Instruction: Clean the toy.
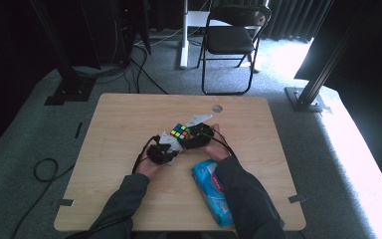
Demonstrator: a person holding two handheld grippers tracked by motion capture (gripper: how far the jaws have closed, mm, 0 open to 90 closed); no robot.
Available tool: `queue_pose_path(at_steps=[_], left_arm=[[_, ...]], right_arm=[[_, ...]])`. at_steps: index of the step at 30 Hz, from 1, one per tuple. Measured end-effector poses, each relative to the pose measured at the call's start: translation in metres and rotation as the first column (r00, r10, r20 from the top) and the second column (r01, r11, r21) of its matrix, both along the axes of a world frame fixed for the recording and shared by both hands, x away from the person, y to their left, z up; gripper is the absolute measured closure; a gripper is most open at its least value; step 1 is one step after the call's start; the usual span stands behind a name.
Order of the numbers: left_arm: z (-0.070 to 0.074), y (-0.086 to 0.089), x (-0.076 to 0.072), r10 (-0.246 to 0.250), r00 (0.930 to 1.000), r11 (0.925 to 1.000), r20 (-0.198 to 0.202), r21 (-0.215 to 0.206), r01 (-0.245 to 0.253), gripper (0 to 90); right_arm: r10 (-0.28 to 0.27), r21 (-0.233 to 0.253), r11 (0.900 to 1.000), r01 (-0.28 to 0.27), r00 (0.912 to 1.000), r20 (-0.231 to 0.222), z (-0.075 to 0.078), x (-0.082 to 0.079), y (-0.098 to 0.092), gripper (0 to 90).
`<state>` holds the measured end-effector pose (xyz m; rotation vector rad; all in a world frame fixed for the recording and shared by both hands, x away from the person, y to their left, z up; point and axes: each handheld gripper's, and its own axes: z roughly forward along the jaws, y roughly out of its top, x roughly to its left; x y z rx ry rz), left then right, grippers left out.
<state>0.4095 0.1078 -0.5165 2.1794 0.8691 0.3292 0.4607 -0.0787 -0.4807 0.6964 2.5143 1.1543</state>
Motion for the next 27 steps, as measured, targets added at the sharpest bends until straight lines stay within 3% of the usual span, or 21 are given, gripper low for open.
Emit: queue_pose_path(at_steps=[11, 27], left_arm=[[0.020, 0.012, 0.000, 0.040, 0.9978, 0.9986, 0.053, -0.038, -0.038, 86.0], [0.006, -0.005, -0.003, 0.002, 0.9996, 0.9999, 0.028, -0.011, -0.001, 85.9]], right_arm=[[-0.002, -0.005, 1.000, 0.002, 1.0000, -0.007, -0.002, 0.000, 0.000, 34.2], [-0.013, 0.002, 1.000, 0.013, 0.9999, -0.003, -0.001, 0.000, 0.000, 34.2]])
